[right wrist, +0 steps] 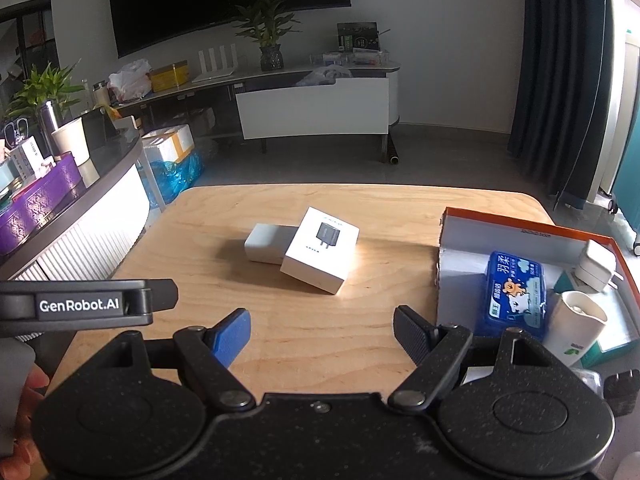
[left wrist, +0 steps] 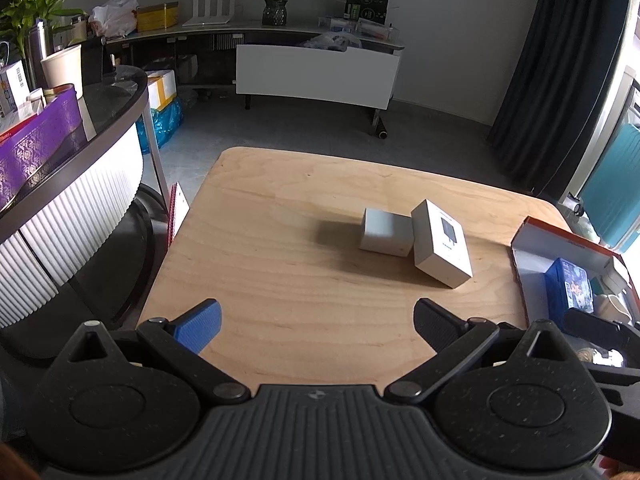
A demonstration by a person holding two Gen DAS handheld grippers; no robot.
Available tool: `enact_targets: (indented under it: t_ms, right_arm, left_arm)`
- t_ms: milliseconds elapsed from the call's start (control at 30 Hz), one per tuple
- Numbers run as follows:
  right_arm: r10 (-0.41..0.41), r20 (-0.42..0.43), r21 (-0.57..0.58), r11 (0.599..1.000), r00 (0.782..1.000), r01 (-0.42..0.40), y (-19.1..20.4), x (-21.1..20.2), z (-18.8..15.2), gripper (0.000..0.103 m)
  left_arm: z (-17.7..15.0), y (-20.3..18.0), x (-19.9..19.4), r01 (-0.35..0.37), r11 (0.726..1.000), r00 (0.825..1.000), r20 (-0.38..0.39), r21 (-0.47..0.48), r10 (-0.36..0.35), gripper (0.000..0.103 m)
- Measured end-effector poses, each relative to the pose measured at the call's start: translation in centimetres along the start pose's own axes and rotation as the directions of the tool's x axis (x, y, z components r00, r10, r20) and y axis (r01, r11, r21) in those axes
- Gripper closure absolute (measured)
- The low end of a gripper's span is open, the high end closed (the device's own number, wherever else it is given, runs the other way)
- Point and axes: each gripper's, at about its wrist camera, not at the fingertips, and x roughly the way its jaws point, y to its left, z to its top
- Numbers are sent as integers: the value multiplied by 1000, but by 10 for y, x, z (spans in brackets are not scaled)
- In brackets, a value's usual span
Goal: Organize rigid objects
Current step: 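Withdraw both open tools from the tray toward the white adapter and boxed charger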
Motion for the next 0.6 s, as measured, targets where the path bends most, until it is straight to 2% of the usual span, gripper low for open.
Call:
enact_targets:
  t_ms: [600]
  right_arm:
    - [-8,-26,-9,1000,1000,7,1,47,20,11]
  left_arm:
    - [15,16,22,5,1000,1000,-8,-29,-6,0]
